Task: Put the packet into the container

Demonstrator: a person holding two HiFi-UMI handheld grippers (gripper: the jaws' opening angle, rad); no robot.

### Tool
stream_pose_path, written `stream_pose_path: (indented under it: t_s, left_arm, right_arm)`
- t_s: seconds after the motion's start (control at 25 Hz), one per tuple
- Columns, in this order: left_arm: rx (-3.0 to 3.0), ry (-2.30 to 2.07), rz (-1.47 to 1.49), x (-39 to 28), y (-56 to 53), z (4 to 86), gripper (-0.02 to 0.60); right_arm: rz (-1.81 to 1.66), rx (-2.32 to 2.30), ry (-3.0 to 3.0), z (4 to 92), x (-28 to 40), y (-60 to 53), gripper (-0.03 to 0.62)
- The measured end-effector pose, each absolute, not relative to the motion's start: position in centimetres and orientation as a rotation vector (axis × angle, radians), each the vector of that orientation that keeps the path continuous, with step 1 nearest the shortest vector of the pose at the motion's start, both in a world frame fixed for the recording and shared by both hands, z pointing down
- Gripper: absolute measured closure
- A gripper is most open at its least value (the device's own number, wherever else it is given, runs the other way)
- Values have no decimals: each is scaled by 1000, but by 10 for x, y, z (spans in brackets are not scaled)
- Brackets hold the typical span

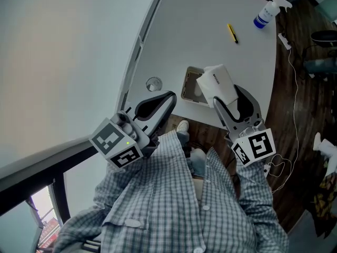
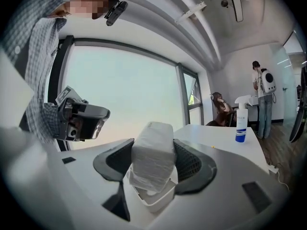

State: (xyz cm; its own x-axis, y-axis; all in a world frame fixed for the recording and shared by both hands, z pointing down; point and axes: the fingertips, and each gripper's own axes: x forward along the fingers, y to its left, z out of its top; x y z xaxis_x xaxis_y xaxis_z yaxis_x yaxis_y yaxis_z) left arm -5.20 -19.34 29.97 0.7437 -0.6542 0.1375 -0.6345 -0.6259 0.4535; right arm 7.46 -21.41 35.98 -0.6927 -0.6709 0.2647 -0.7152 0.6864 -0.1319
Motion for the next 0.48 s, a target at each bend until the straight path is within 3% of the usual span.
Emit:
stream_pose_path:
  t_s: [0.48]
  left_arm:
    - [2413,-1002,-46,-63,-194,313,574]
  right_arm:
    - [304,965,-2618,412,47,-228,335]
